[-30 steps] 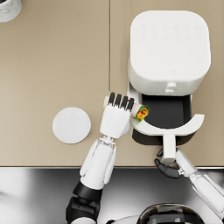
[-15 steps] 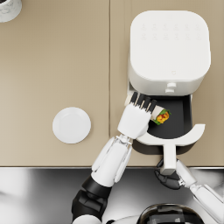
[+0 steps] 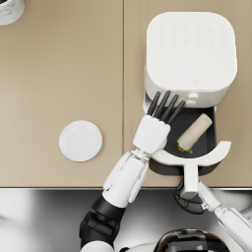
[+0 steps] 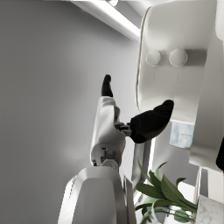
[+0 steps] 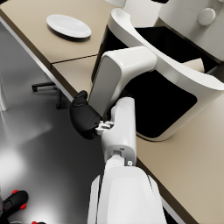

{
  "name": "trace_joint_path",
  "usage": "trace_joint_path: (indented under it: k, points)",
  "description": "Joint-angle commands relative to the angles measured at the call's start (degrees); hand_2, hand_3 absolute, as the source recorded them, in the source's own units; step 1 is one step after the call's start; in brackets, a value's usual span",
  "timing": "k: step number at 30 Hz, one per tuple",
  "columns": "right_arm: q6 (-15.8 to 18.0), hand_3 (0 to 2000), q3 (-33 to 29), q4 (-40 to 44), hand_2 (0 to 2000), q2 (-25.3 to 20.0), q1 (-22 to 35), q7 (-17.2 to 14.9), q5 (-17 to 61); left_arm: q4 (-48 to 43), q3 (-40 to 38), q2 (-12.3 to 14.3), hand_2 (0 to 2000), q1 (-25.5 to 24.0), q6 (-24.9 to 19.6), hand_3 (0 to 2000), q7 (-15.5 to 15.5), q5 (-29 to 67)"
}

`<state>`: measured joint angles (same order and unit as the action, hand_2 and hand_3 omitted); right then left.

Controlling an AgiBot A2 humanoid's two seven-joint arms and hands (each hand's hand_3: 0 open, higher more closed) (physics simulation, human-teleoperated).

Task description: Pick up the chicken rolls and place it into the air fryer

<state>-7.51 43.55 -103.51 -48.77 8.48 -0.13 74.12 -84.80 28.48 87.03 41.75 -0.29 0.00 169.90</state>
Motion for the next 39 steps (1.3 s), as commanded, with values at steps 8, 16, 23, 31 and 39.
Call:
trace_joint_path:
  k: [8, 16, 23, 31, 39]
  points:
    - [0.52, 2000, 6.11, 0.26, 2000, -24.0, 5.28, 0.0, -0.02, -6.97, -23.07, -2.72, 0, -7.73, 0.22, 0, 0.01, 0.0]
    - [2.95, 2000, 6.09, 7.27, 2000, -24.35, 14.08, -0.13, -0.03, -8.69, -30.42, -3.08, 0, -7.66, 0.24, 0, 0.01, -0.01]
    - [5.47, 2000, 6.11, 12.79, 2000, -24.03, 21.08, -0.06, 0.02, -8.37, -35.02, -3.61, 0, -7.87, 0.25, 0, 0.01, -0.02]
    - [9.44, 2000, 6.3, 20.99, 2000, -25.14, 27.82, 0.52, 0.03, -11.18, -36.11, -4.1, 0, -8.97, 0.25, 0, 0.01, -0.03]
    - [10.35, 2000, 6.38, 31.23, 2000, -28.49, 33.99, 0.3, 0.07, -10.99, -37.23, -4.63, 0, -9.49, 0.25, 0, 0.01, -0.03]
